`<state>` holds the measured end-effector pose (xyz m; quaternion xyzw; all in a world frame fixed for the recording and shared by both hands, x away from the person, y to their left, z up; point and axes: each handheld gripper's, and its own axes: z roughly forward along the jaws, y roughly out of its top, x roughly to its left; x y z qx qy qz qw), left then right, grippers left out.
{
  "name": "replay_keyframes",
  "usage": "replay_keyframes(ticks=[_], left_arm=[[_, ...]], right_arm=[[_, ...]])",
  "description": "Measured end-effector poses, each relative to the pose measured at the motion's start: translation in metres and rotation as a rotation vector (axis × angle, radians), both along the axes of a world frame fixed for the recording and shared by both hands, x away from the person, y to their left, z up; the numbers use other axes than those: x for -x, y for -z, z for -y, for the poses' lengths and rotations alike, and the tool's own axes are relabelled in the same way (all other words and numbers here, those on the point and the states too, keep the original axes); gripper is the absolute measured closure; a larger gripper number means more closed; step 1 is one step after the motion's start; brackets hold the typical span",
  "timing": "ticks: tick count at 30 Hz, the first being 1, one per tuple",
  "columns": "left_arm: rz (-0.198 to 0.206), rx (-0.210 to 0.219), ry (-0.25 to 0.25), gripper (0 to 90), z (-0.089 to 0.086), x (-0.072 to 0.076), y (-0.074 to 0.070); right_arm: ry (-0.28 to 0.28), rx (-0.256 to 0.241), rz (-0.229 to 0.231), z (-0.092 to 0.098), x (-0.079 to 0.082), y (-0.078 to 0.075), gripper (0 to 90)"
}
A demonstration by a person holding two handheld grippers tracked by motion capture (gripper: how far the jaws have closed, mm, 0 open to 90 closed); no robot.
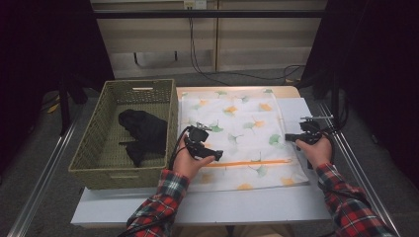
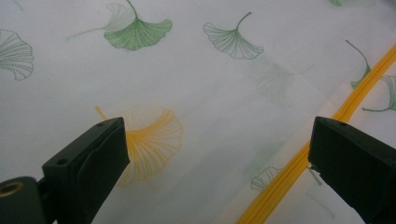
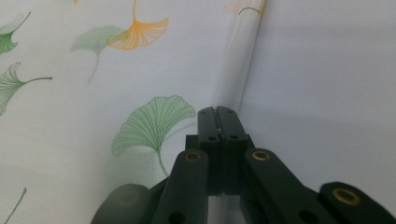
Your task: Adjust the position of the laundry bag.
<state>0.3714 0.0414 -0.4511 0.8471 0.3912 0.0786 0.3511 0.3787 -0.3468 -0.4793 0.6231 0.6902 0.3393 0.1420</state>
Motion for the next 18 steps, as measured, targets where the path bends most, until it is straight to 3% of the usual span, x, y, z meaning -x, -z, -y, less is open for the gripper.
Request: replay_keyframes(ticks=[18], left_arm=[[0.015,0.006,-0.017,4.5,0.000,0.000,0.000]], right_arm=[[0.029,-0.012,0.000,0.012,0.004,0.001,89.8]])
